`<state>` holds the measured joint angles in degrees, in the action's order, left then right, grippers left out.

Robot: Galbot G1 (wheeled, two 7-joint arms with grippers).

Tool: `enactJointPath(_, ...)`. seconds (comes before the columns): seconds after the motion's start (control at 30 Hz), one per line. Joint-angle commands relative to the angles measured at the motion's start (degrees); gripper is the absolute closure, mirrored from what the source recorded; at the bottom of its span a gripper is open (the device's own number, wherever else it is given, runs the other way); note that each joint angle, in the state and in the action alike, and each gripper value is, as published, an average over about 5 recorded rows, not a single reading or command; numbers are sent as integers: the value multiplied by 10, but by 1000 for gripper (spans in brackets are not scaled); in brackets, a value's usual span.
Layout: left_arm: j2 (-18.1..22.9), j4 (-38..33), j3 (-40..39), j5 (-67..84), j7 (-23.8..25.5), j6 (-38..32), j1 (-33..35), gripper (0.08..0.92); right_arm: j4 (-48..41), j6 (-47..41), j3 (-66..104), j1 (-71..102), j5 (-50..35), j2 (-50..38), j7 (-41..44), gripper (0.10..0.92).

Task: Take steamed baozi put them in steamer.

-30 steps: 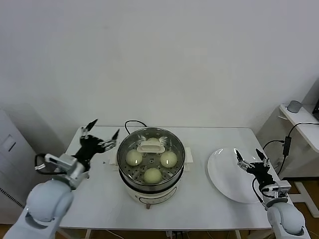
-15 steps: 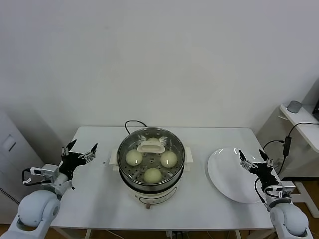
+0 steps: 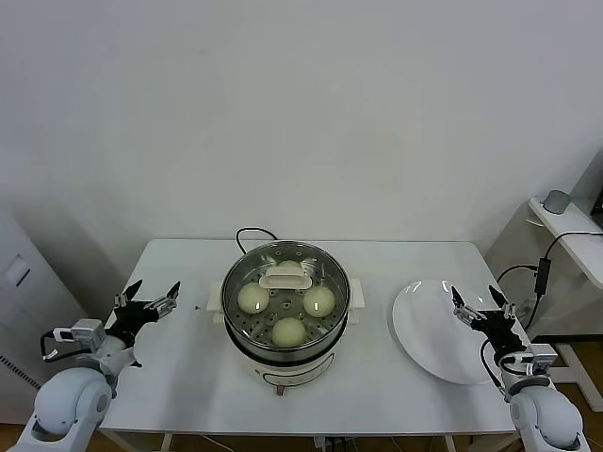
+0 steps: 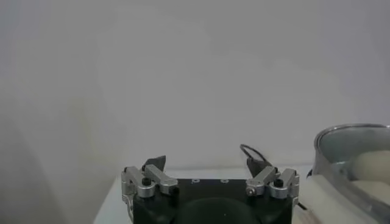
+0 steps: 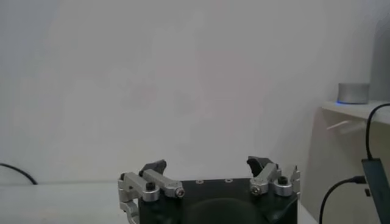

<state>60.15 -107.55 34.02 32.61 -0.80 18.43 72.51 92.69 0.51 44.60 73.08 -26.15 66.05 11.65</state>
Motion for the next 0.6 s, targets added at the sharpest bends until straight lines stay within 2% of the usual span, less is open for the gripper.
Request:
enactJointPath(0.03,4,14,6,36,-6,3,3,177,0,-2,1,1,2,3,0,203)
enactJointPath(0.6,5,9,6,33,-6,2,9,177,1,-5,0,3,16,7,-2,203)
